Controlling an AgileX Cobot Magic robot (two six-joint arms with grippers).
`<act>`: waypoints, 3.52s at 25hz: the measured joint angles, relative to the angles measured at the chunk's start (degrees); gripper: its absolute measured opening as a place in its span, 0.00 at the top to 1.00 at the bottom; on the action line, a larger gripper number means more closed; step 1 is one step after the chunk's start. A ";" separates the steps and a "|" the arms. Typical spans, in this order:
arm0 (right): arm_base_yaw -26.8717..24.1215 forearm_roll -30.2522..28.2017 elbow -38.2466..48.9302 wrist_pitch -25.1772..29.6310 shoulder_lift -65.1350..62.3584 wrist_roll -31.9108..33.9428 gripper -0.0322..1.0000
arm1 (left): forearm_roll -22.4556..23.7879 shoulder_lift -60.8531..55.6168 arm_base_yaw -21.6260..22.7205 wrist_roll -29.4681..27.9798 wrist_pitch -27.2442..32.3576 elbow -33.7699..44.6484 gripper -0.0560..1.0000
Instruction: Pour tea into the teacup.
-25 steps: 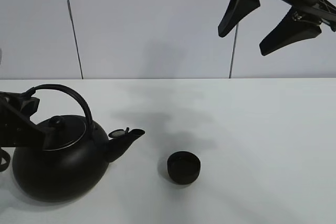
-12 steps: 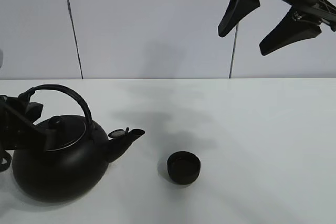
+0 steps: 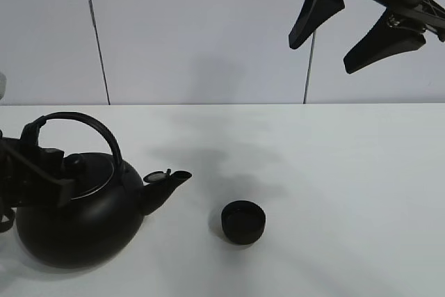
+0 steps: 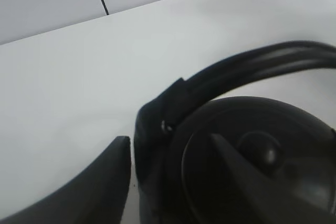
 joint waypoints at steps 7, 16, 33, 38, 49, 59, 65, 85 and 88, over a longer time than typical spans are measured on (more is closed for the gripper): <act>0.00 0.00 0.00 0.00 0.00 0.00 0.49 | -2.70 -2.75 -0.06 0.00 1.98 0.00 0.63; 0.00 0.00 0.00 0.00 0.00 0.00 0.49 | -2.86 -5.92 -0.06 0.00 7.32 0.05 0.63; 0.00 0.00 0.00 0.00 0.00 0.00 0.49 | -2.95 -10.28 -0.06 -8.48 8.94 0.05 0.63; 0.00 0.00 0.00 0.00 0.00 0.00 0.49 | -3.02 -17.82 -0.06 -8.72 14.08 0.26 0.63; 0.00 0.00 0.00 0.00 0.00 0.00 0.49 | -3.14 -33.33 -0.06 -13.66 32.11 -4.89 0.53; 0.00 0.00 0.00 1.17 0.00 0.00 0.49 | -3.09 -29.28 5.98 -12.45 53.37 -23.26 0.50; 0.00 -0.11 0.00 2.72 0.00 0.00 0.49 | -1.91 -24.55 15.84 -12.40 69.99 -31.86 0.50; 0.00 -0.22 0.00 3.24 0.00 0.00 0.49 | 6.41 -10.22 18.85 -16.94 84.20 -44.62 0.50; 0.00 -0.22 0.00 3.24 0.00 0.00 0.49 | 6.42 -10.22 18.85 -16.94 84.20 -44.62 0.50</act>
